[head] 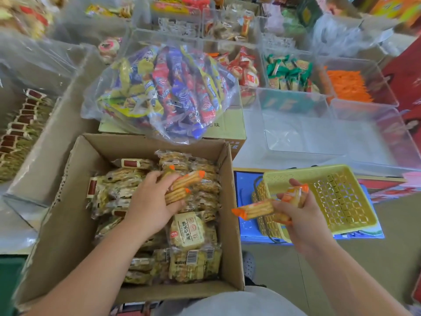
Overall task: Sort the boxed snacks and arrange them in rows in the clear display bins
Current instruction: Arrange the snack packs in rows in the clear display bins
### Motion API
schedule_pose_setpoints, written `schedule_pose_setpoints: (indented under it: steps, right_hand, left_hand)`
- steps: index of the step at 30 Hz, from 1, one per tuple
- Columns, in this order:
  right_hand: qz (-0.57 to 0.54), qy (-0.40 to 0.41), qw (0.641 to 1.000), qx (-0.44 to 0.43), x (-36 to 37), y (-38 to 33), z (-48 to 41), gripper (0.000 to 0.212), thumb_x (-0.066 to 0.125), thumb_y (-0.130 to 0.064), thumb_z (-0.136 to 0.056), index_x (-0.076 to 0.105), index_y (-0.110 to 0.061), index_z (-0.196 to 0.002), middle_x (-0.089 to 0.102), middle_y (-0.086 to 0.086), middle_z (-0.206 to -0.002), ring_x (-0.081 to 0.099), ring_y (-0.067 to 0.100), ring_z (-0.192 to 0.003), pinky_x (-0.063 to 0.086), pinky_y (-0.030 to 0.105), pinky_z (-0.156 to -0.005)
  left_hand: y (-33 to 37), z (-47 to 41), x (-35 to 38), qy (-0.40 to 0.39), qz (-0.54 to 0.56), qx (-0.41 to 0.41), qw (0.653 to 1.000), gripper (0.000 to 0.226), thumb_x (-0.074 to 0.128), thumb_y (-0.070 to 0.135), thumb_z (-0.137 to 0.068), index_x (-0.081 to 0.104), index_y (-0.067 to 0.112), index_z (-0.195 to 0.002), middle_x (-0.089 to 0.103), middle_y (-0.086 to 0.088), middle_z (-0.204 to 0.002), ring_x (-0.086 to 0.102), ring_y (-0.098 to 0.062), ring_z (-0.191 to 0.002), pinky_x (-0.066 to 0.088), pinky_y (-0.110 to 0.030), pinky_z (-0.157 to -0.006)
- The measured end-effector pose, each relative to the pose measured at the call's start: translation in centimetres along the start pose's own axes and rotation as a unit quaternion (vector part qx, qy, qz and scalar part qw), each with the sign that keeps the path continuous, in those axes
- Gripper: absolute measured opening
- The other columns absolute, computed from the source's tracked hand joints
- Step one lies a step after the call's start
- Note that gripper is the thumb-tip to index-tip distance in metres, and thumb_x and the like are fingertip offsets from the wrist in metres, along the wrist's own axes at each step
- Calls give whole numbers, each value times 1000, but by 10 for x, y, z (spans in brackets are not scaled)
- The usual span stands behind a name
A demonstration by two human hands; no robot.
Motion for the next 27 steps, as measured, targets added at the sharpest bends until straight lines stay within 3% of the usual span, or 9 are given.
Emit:
schedule_pose_setpoints:
  steps: [3, 8, 10, 12, 15, 18, 21, 24, 27]
  right_hand:
    - [-6, 12, 1000, 9, -29, -5, -16, 62, 66, 15, -83, 55, -29, -126, 60, -3, -80, 65, 18, -81, 51, 28, -55]
    - [68, 24, 997, 27, -89, -23, -55, 64, 65, 18, -83, 58, -30, -124, 63, 3, -86, 65, 15, -74, 55, 24, -54]
    - [117, -2, 992, 41, -109, -25, -76, 64, 67, 18, -81, 58, -28, -125, 60, 8, -89, 60, 19, -70, 53, 24, -49]
    - [166, -27, 984, 54, -127, -25, -100, 66, 69, 19, -79, 56, -22, -129, 61, 9, -89, 59, 21, -69, 53, 24, -49]
    - [244, -72, 965, 57, -147, -19, -133, 66, 73, 18, -74, 58, -20, -127, 63, 8, -87, 60, 19, -71, 52, 25, -53]
    - [376, -135, 915, 50, -158, -3, -163, 70, 76, 14, -70, 59, -24, -126, 68, 6, -88, 65, 20, -75, 57, 35, -60]
    - [526, -203, 825, 31, -158, 16, -187, 75, 73, 7, -73, 52, -24, -138, 69, 10, -111, 67, 28, -94, 56, 35, -77]
    - [613, -248, 750, 4, -157, 33, -195, 80, 67, 1, -79, 41, -23, -151, 59, 8, -138, 63, 27, -112, 48, 24, -81]
    - [661, -292, 691, -7, -158, 45, -191, 80, 71, -20, -83, 33, -23, -153, 50, 12, -147, 62, 26, -117, 50, 28, -92]
  left_hand:
    - [-2, 15, -6, 40, 139, -33, 989, 69, 79, 50, -83, 45, 41, -143, 37, 13, -125, 47, -12, -112, 40, -33, -93]
    - [26, 47, -11, 74, 272, -57, 958, 64, 75, 62, -79, 43, 59, -134, 51, 18, -131, 55, -5, -113, 47, -31, -92]
    - [48, 60, -11, 95, 356, -78, 926, 55, 79, 65, -76, 47, 70, -120, 63, 23, -117, 65, 0, -103, 54, -21, -77]
    - [69, 72, -5, 113, 422, -109, 893, 57, 84, 67, -68, 51, 71, -114, 69, 25, -108, 70, 1, -92, 57, -20, -57]
    - [101, 85, 10, 136, 439, -134, 878, 63, 79, 65, -58, 55, 67, -117, 71, 25, -107, 71, 1, -90, 58, -22, -58]
    - [137, 89, 26, 145, 426, -133, 883, 62, 78, 61, -60, 57, 64, -119, 70, 22, -109, 70, -1, -92, 60, -32, -67]
    - [174, 88, 46, 146, 410, -136, 890, 60, 75, 61, -63, 56, 64, -119, 70, 24, -112, 69, 1, -95, 55, -37, -78]
    - [209, 85, 67, 149, 408, -141, 890, 55, 79, 51, -67, 58, 62, -117, 71, 21, -111, 70, -1, -94, 58, -27, -71]
    - [237, 79, 84, 136, 395, -140, 898, 52, 88, 40, -74, 59, 65, -109, 72, 24, -107, 70, 1, -88, 54, -11, -67]
Point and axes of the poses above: each hand's wrist, its own z-axis away from the middle knuckle, its own x-axis out of the palm, y = z × x, the point moved 5 cm from there along -z, towards the middle knuckle
